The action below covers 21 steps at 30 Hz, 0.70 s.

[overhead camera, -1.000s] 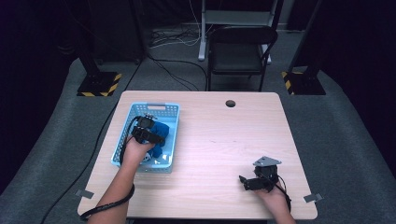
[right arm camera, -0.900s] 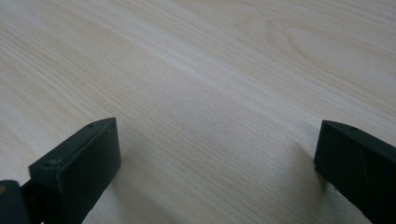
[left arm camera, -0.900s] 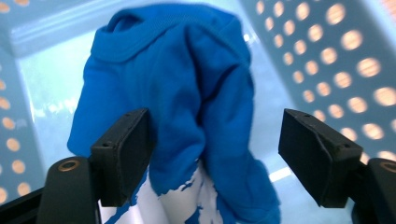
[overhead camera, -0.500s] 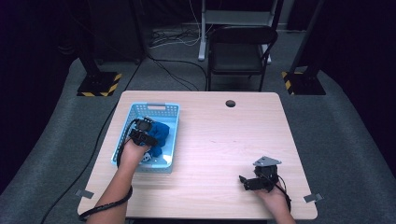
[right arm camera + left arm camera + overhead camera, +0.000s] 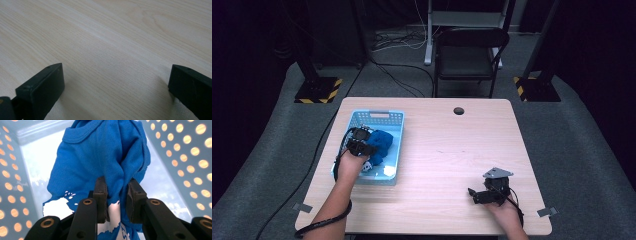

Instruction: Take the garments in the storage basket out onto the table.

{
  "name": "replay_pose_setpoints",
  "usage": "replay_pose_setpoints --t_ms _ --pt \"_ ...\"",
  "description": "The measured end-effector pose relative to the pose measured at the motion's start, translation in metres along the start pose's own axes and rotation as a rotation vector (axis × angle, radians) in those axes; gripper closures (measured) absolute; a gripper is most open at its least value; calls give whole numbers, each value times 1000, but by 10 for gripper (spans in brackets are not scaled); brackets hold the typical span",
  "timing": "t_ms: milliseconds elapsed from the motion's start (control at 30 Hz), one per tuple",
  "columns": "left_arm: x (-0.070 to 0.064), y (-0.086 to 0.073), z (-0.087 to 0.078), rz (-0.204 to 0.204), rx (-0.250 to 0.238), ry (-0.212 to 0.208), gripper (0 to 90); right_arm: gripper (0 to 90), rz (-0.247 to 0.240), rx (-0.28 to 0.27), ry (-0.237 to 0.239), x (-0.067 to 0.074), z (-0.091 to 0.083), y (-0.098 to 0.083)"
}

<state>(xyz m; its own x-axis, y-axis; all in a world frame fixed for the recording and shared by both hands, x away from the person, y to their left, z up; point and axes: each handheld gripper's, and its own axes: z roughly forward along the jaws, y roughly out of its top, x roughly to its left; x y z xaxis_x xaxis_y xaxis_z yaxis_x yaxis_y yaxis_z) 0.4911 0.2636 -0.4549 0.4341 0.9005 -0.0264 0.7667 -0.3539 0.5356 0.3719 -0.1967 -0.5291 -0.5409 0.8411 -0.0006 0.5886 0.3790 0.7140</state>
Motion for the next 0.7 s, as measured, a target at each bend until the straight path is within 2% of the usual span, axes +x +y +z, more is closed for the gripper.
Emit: replay_pose_setpoints --t_ms 133,333,433,567,700 --pt "4 -3 -6 -21 -39 -31 757 0 0 0 0 0 0 0" --pt "7 -6 -11 -20 -70 -32 787 0 0 0 0 0 0 0" --pt "9 -7 -12 -30 -88 -49 793 0 0 0 0 0 0 0" --pt "13 -9 -15 -62 -122 -88 797 0 0 0 0 0 0 0" --pt "15 -12 -16 -72 -143 -91 809 0 0 0 0 0 0 0"
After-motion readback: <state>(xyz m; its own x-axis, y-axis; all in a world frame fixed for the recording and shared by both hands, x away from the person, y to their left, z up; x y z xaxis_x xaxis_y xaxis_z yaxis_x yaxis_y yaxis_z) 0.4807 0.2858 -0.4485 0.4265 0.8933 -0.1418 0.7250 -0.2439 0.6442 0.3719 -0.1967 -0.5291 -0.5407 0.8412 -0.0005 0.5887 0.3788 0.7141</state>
